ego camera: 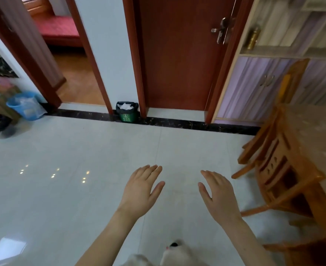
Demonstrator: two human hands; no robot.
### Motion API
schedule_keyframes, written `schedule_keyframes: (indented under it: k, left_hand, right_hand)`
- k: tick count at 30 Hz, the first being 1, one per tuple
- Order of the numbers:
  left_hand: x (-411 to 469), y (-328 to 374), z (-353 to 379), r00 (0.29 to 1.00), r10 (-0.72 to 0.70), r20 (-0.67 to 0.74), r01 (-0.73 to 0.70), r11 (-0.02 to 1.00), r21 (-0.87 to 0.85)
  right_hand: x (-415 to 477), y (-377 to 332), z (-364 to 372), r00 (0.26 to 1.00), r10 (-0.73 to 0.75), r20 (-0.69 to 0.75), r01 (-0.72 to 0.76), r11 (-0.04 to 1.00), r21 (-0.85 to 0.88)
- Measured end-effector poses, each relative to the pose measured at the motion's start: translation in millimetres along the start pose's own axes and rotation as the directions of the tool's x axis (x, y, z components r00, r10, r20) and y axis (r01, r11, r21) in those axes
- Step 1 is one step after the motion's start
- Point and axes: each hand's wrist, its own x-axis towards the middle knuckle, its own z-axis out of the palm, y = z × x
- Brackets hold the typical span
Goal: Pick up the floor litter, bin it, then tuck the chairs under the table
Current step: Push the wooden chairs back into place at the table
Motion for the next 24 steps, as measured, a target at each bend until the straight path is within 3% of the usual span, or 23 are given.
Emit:
schedule_keyframes:
  k: [6, 12, 17, 24]
  left_hand:
    - [141, -12, -7, 0.997, 0.070, -0.037, -0.070, 0.997, -0.013]
    - [267, -43, 35, 0.983, 0.167, 0.076, -0.166, 0.986, -0.027]
    - [401, -64, 51, 0.939, 0.302, 0.161, -0.302, 0.953, -0.025]
    - [594, -57, 41, 0.857, 0.490, 0.161, -0.482, 0.872, -0.088]
  right_hand:
    - [117, 32, -15, 0.995, 0.069, -0.076, -0.070, 0.997, -0.016]
    - [211, 68, 10, 0.978, 0.172, -0.119, -0.183, 0.979, -0.090]
    - [307, 95, 18, 0.938, 0.284, -0.196, -0.303, 0.950, -0.074]
    - [429, 122, -12, 0.842, 0.430, -0.325, -0.465, 0.884, -0.036]
